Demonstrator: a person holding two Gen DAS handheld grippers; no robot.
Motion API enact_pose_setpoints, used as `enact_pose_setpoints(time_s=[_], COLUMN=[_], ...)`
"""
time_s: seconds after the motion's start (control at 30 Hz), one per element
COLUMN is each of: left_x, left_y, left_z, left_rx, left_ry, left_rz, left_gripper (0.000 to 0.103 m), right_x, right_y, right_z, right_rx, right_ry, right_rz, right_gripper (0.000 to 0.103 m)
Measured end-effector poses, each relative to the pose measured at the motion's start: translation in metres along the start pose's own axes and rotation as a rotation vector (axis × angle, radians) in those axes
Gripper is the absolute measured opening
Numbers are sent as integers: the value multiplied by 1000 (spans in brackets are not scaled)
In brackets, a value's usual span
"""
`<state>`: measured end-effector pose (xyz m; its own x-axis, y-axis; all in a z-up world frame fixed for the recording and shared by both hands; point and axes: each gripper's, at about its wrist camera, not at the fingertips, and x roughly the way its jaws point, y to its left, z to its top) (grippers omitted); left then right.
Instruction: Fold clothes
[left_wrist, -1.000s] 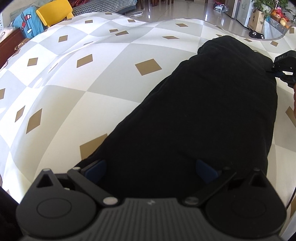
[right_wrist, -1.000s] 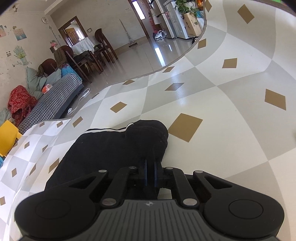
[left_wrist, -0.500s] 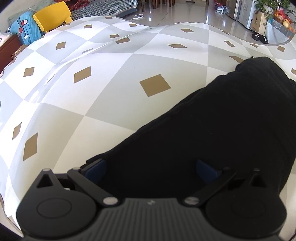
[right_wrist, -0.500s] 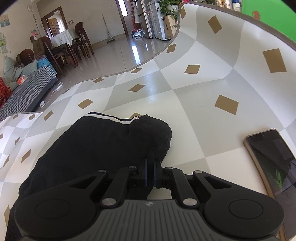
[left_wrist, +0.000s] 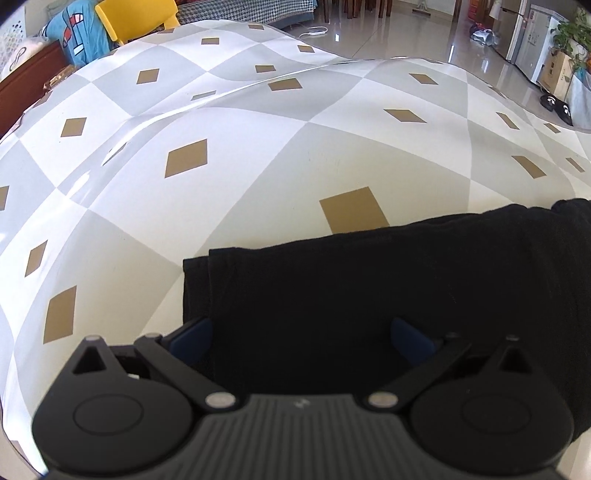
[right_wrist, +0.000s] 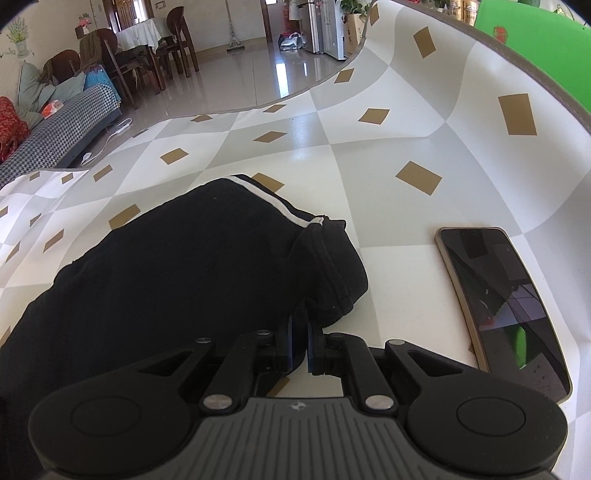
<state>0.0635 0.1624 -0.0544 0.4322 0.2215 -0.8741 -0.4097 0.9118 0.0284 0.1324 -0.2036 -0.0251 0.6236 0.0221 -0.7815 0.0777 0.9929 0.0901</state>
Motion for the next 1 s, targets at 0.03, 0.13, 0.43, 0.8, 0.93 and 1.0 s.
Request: enact_pose_setpoints(time_s=[0.03,0.13,0.43,0.8,0.93,1.0], left_x=[0,-4,-30,-55,-56,-56], left_y=[0,-1,2,-13,-13,-12], left_z=[0,-4,-32,-74,-80,-82], left_rx=[-1,-4,-18,61,79,90], left_ry=[2,7,14,5,1,-1], left_rz=[4,7,-51,-69,-67,-64], left_gripper=[103,103,103,103,103,103], right_x=[-2,-8,-35,-16,2,8], right_y=[-2,-6,-23,8,11,12], right_z=[-2,-6,6,10,7,4], right_rx=[1,1,48,-33,-34,-50], right_ry=[7,28,-85,-148,-95,-70], right_rz=[2,2,-11,99,90,68], right_gripper=[7,7,15,21,23,23])
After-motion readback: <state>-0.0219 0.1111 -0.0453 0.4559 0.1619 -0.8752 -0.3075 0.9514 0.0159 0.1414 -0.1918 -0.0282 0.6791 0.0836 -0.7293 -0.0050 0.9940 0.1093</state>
